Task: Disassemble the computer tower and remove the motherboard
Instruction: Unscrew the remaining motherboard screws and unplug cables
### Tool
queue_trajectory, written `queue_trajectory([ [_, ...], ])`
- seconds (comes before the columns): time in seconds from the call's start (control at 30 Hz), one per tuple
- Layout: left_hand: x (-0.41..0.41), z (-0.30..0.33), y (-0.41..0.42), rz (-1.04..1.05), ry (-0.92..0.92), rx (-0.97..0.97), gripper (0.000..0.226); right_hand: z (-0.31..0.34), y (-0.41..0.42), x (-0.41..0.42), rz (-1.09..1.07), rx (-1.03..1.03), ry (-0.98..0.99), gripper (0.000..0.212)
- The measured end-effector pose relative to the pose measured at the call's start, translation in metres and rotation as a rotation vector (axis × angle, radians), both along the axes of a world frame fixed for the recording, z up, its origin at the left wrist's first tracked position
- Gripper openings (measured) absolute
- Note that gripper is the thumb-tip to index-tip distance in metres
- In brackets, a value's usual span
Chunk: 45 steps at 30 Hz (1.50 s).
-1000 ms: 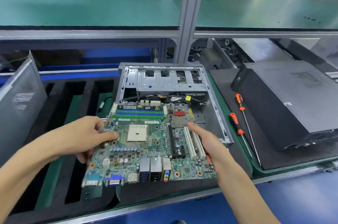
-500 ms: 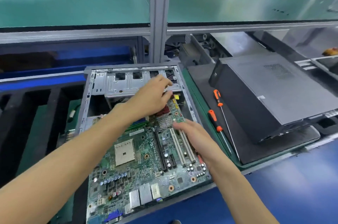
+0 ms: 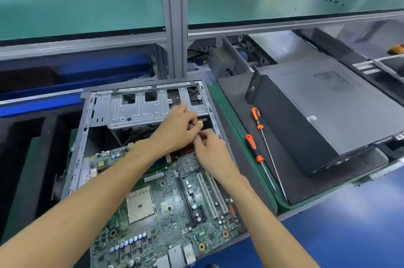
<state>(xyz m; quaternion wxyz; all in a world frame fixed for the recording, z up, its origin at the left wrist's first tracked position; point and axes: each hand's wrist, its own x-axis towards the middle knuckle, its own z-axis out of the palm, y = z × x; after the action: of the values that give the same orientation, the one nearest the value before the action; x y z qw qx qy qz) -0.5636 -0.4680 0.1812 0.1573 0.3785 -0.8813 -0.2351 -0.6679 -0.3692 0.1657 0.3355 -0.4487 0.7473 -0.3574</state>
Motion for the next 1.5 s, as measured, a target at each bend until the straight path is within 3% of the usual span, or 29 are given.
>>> queue_trajectory([
  [0.07,-0.001,-0.005,0.000,0.015,-0.009,-0.056,0.027,-0.005,-0.002,0.004,0.035,0.022,0.051,0.023],
  [0.17,-0.002,-0.007,-0.003,0.045,0.032,0.013,0.030,-0.013,0.000,0.006,0.042,0.029,0.062,0.029],
  [0.27,-0.006,0.007,-0.006,0.148,0.288,0.044,0.035,-0.017,-0.003,0.005,0.048,0.100,0.020,0.034],
  [0.33,-0.009,0.022,-0.013,0.166,0.363,-0.009,0.035,-0.018,-0.005,0.003,0.048,0.127,-0.013,0.037],
  [0.4,-0.010,0.035,-0.022,0.111,0.261,-0.012,0.035,-0.016,-0.007,0.002,0.060,0.131,-0.030,0.038],
  [0.53,0.000,0.044,-0.040,0.086,-0.243,0.055,0.036,-0.015,-0.007,-0.001,0.101,0.164,-0.030,0.037],
  [0.7,0.049,0.051,-0.056,0.199,-0.017,0.375,0.038,-0.019,-0.007,-0.003,0.118,0.129,-0.036,0.036],
  [0.8,0.088,0.051,-0.059,0.293,0.030,0.463,0.044,-0.020,-0.005,-0.001,0.113,0.068,-0.043,0.037],
  [0.87,0.113,0.050,-0.057,0.358,-0.004,0.532,0.049,-0.019,-0.005,0.000,0.109,0.005,-0.044,0.037],
  [0.93,0.135,0.049,-0.047,0.342,-0.151,0.609,0.053,-0.018,-0.007,0.001,0.104,-0.046,-0.038,0.037],
  [1.0,0.153,0.050,-0.034,0.195,-0.393,0.536,0.063,-0.017,-0.008,0.003,0.104,-0.069,-0.041,0.037],
  [1.07,0.164,0.047,-0.020,0.079,-0.473,0.432,0.070,-0.017,-0.009,0.004,0.112,-0.083,-0.052,0.037],
  [1.23,0.174,0.037,-0.005,0.162,-0.206,0.347,0.047,-0.007,-0.011,0.008,0.145,-0.150,-0.025,0.036],
  [1.4,0.172,0.038,0.002,0.153,-0.178,0.214,0.044,0.012,-0.005,0.009,0.098,-0.251,-0.002,0.040],
  [1.5,0.165,0.040,0.004,0.145,-0.114,0.157,0.038,0.021,0.002,-0.002,0.075,-0.256,-0.037,0.025],
])
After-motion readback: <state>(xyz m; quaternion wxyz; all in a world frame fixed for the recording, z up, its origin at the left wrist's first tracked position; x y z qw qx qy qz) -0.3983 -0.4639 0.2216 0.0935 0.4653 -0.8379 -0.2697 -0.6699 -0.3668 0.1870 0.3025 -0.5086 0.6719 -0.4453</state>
